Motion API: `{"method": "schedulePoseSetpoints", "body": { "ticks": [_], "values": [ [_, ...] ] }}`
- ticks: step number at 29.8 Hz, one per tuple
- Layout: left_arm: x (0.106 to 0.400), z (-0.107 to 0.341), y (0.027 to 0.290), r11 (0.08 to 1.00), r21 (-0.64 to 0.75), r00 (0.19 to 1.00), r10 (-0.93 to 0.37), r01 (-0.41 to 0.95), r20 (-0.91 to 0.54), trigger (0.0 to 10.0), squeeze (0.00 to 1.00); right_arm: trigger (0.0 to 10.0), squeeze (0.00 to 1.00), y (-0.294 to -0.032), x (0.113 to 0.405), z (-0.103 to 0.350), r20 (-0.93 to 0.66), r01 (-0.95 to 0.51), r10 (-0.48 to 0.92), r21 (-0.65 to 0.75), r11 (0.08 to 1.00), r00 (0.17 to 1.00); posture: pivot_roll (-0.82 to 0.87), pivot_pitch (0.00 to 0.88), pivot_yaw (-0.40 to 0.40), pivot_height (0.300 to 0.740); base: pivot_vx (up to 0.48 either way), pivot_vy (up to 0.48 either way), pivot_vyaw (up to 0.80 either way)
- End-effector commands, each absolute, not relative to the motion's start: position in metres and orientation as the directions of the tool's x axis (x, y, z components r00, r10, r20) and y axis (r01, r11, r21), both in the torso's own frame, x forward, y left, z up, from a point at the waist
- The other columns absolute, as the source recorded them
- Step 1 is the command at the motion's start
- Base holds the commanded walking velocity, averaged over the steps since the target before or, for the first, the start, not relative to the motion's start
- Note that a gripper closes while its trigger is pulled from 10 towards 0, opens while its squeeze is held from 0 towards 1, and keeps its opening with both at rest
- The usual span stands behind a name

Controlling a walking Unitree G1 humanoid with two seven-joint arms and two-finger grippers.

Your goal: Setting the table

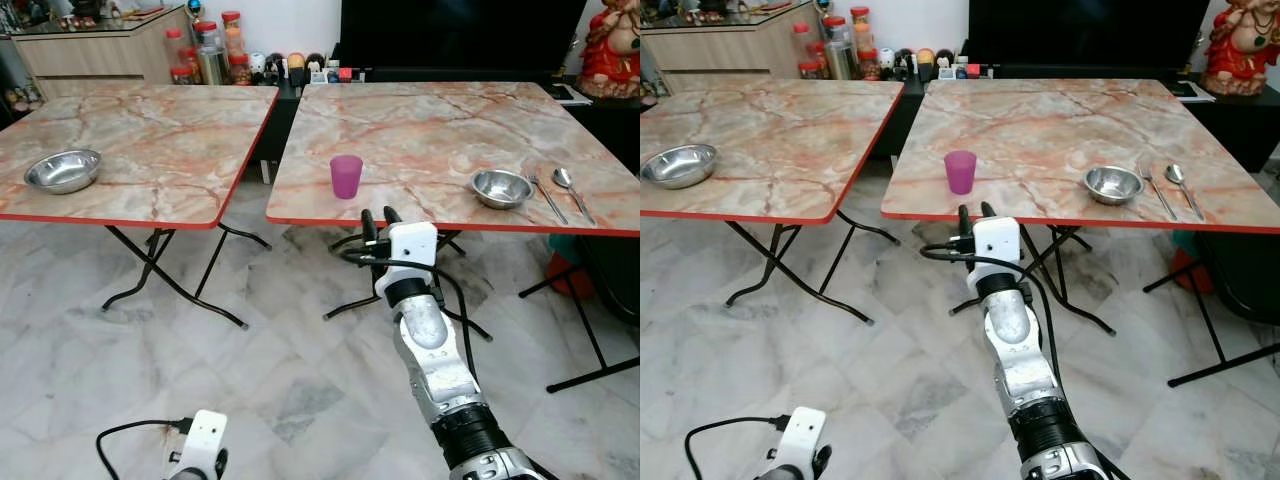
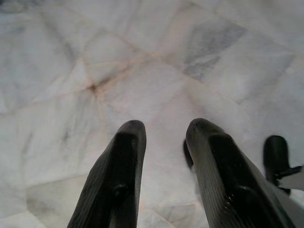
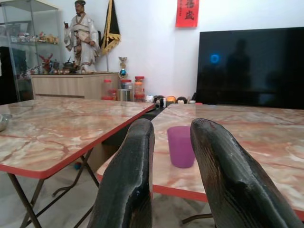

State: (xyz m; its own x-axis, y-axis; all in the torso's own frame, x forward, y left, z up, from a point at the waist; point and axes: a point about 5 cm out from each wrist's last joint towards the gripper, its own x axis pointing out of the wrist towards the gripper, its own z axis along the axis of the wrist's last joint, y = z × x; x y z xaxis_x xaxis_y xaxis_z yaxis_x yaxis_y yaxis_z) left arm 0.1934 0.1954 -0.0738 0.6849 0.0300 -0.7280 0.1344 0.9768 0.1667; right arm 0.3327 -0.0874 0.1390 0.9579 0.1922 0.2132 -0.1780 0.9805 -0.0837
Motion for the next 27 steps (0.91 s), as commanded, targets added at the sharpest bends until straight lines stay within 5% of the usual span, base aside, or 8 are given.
{"method": "schedulePoseSetpoints", "body": {
  "ticks": [1,12,27],
  "values": [
    [0.193,-0.072,0.203,0.979,0.17,0.692,0.045,0.113,-0.721,10.0,0.0,10.0,0.0,-0.087,0.334,0.138,0.206,-0.175,0.187,-0.074,0.982,0.961,0.01,0.009,0.001,0.736,0.292,0.0,0.0],
    [0.179,-0.073,0.225,0.981,0.194,0.698,0.117,0.031,-0.706,10.0,0.0,10.0,0.0,-0.071,0.333,0.133,0.163,-0.262,0.269,-0.064,0.963,0.949,0.09,0.053,-0.063,0.736,0.294,0.0,0.0],
    [0.176,-0.08,0.198,0.981,0.153,0.683,0.033,0.116,-0.73,10.0,0.0,10.0,0.0,-0.117,0.338,0.129,0.147,-0.09,0.092,-0.022,0.996,0.985,0.03,0.048,-0.033,0.736,0.291,0.0,0.0]
  ]
}}
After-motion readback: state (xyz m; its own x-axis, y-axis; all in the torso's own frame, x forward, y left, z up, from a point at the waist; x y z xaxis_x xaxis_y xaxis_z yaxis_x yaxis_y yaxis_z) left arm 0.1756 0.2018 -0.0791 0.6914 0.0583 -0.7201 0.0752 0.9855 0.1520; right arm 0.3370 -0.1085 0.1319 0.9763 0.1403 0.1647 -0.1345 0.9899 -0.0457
